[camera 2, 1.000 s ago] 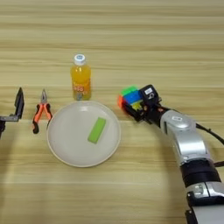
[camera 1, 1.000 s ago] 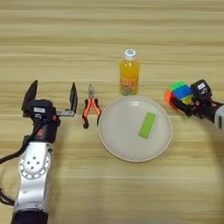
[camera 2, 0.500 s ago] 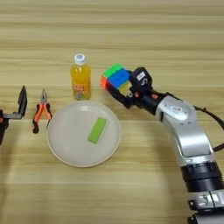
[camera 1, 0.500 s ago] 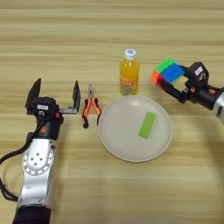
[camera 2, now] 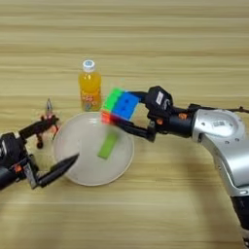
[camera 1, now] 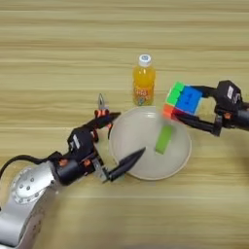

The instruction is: Move the objects on the table

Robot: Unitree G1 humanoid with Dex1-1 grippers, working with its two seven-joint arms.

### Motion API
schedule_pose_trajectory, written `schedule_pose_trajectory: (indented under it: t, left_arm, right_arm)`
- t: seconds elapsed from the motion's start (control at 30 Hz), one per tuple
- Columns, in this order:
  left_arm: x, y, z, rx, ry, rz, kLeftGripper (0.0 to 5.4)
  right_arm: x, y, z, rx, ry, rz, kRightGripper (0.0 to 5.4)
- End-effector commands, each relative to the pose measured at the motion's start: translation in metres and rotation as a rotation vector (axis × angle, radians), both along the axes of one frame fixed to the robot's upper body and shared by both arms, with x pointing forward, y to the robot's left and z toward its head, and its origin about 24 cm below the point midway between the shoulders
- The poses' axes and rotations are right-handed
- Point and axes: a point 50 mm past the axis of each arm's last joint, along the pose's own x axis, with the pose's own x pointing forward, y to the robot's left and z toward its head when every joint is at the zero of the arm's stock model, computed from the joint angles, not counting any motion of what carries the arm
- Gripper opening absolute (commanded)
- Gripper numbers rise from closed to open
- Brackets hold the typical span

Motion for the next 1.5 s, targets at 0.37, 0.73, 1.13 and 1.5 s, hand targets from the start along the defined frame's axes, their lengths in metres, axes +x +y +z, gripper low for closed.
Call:
schedule_pose_trajectory:
  t: [0.37, 0.73, 1.13, 1.5]
  left_arm:
    - [0.009, -0.013, 0.02, 0.094, -0.066, -0.259, 5.4]
    - [0.006, -0.021, 0.018, 0.117, -0.06, -0.321, 5.4]
    - [0.005, -0.026, 0.017, 0.119, -0.065, -0.348, 5.4]
    - [0.005, -0.027, 0.018, 0.114, -0.074, -0.345, 4.64]
  right_arm:
    - [-0.029, 0.006, 0.006, -0.07, 0.1, 0.328, 3.32]
    - [-0.037, 0.02, 0.015, -0.01, 0.085, 0.382, 3.32]
    - [-0.032, 0.028, 0.014, 0.012, 0.073, 0.37, 3.32]
    - [-0.036, 0.031, 0.009, -0.004, 0.097, 0.405, 3.32]
